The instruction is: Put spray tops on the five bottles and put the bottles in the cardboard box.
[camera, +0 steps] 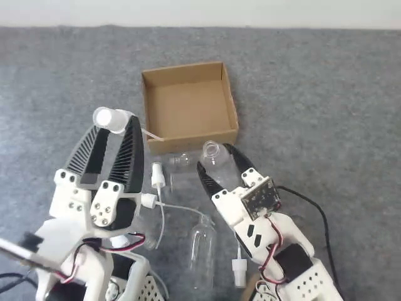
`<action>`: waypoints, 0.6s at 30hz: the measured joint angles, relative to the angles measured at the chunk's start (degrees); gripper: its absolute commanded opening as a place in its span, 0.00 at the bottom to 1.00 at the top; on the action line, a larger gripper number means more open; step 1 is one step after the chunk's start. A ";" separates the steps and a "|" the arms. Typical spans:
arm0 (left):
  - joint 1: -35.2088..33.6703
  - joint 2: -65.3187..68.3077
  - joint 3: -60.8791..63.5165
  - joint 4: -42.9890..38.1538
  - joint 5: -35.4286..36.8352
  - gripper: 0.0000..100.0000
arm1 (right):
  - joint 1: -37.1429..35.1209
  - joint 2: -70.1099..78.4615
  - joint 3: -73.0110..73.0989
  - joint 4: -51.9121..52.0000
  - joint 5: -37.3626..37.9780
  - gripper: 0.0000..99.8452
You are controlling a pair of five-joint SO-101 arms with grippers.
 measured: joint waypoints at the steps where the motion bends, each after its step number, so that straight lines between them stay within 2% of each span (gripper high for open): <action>1: 0.00 0.00 0.00 0.00 0.44 0.01 | -0.09 0.09 0.00 -0.44 0.00 0.07; 9: 2.64 0.00 0.00 -0.18 4.31 0.01 | -0.26 0.09 0.09 -1.23 0.00 0.06; 18: 10.29 -0.09 3.69 -0.18 3.60 0.01 | -0.26 0.09 0.09 -1.23 0.18 0.06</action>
